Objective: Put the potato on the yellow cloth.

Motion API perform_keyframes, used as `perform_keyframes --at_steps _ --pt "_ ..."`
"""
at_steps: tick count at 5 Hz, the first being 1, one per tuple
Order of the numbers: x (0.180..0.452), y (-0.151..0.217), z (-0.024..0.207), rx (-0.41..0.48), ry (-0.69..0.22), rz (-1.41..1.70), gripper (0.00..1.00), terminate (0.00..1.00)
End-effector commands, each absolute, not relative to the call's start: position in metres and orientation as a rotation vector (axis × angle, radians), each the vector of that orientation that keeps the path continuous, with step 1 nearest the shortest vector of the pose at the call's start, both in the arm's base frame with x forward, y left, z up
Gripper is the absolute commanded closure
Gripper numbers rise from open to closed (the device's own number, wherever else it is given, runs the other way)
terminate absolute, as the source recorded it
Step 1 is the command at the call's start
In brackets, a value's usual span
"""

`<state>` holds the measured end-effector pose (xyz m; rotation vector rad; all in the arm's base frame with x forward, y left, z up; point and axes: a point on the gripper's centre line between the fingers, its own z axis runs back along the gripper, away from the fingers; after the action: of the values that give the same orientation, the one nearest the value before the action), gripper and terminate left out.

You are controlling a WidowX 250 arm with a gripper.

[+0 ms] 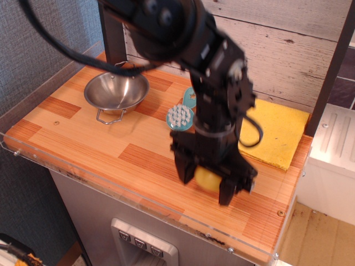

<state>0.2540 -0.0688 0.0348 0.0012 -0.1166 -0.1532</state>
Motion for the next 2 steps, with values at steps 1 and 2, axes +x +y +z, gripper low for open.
perform_keyframes --at_steps 1,2 --pt "0.305 -0.071 0.080 0.005 -0.245 -0.226 1.00 0.00" --pt "0.339 -0.075 0.078 0.010 -0.242 -0.224 1.00 0.00"
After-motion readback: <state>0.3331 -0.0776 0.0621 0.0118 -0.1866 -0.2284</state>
